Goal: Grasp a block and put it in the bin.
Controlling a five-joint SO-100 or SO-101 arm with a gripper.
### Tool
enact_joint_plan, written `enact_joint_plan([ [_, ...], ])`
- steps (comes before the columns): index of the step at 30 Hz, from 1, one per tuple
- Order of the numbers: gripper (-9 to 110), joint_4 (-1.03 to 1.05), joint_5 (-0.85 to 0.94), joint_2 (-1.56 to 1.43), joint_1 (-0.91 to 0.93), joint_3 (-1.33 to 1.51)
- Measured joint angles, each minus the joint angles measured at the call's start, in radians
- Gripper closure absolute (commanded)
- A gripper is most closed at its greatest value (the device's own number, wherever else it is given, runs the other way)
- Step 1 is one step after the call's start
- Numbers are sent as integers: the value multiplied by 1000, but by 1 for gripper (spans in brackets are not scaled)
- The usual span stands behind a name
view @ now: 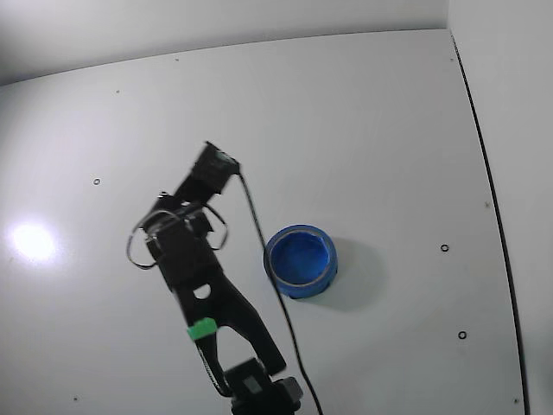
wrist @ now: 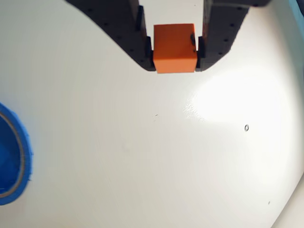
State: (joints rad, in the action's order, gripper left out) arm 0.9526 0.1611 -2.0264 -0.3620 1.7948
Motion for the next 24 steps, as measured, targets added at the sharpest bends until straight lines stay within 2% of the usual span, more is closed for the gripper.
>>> enact_joint_plan([
  [8, 101, -5, -5, -97, 244, 219],
  [14, 101, -161, -5, -106, 425, 330],
  [24, 101, -419, -5, -106, 477, 572],
])
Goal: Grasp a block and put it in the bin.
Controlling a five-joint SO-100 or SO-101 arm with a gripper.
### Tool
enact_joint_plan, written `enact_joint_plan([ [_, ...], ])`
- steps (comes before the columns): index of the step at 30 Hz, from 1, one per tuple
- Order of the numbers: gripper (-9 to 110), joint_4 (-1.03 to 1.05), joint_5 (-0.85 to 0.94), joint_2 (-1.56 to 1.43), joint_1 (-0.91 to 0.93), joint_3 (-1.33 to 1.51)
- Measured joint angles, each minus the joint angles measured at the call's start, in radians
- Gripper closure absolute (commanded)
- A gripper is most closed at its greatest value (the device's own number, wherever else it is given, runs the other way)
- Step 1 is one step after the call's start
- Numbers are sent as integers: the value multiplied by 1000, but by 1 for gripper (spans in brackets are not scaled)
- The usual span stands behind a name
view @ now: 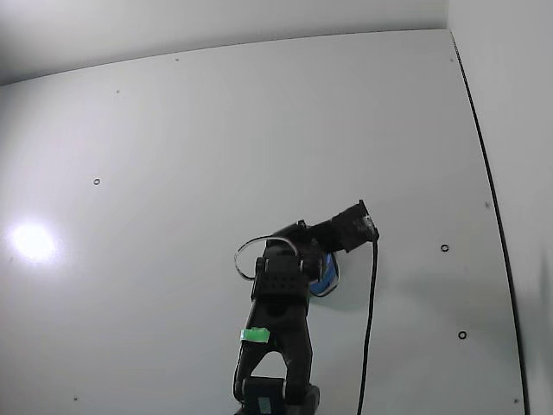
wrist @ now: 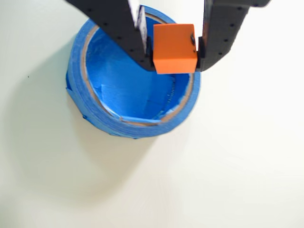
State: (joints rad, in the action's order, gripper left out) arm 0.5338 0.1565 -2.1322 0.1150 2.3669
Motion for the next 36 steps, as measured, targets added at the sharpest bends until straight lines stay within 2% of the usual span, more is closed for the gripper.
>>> enact_joint_plan([
  [8, 100, -48, 0, 0, 2, 95],
  [16, 84, -48, 78, 0, 6, 103],
  [19, 87, -48, 121, 0, 14, 103],
  [23, 100, -48, 135, -35, 15, 103],
  [25, 103, -48, 109, -94, 15, 103],
  [28, 99, -48, 41, -212, 15, 103],
  [36, 101, -48, -206, -627, 15, 112],
])
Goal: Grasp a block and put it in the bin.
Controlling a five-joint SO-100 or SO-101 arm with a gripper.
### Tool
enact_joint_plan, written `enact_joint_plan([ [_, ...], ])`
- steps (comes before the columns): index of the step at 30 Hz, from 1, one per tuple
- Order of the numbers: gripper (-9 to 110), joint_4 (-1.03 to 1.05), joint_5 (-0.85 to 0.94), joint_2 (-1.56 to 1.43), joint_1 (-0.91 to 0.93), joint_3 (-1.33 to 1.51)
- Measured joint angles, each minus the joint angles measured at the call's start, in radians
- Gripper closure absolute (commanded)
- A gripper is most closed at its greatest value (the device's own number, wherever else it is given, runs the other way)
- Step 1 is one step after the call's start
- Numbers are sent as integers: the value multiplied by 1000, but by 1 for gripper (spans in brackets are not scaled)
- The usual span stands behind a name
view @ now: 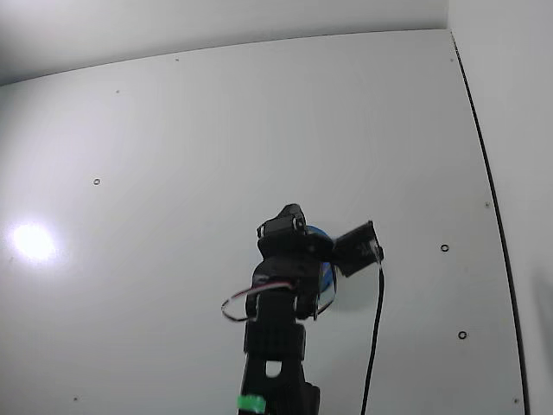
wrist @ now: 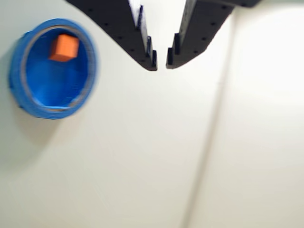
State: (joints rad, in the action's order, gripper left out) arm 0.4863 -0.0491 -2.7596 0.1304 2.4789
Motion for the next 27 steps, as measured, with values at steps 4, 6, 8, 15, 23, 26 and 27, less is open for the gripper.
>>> enact_joint_plan([
  [4, 101, 0, -107, -179, 0, 0],
  [6, 101, 0, -160, -276, 0, 0],
  [8, 101, 0, -210, -351, 0, 0],
  [15, 101, 0, -288, -517, 2, 199],
  [23, 101, 0, -242, -529, -11, 525],
  [26, 101, 2, -160, -520, -48, 597],
  [27, 101, 2, -126, -522, -66, 609],
])
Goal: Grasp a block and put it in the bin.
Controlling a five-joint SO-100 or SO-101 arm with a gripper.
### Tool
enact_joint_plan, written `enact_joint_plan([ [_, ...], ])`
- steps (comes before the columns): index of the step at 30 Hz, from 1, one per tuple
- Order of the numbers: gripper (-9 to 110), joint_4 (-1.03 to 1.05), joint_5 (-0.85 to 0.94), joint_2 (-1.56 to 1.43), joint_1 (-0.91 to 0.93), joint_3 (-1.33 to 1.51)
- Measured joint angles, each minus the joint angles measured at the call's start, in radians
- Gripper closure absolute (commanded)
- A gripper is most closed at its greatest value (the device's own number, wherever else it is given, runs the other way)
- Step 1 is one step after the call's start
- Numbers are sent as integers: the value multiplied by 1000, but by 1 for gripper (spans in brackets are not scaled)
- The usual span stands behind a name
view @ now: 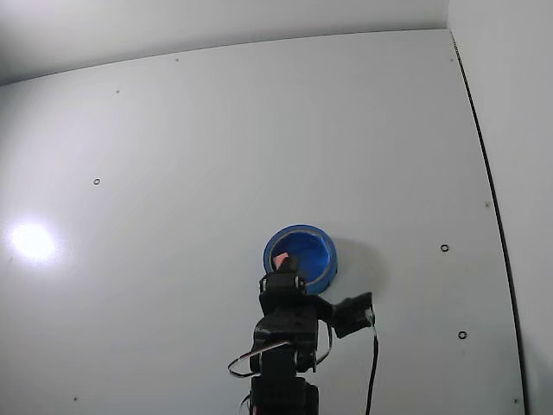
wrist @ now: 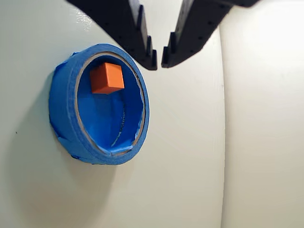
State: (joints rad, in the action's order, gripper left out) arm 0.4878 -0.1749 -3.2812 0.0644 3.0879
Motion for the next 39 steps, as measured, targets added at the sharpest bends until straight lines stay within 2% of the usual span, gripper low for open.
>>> enact_joint_plan([
  [4, 101, 0, 118, 0, -78, 21],
  [10, 101, 0, 155, 15, -160, 31],
  [22, 101, 0, -118, 264, -175, 31],
  [39, 101, -2, -146, 264, -175, 31],
])
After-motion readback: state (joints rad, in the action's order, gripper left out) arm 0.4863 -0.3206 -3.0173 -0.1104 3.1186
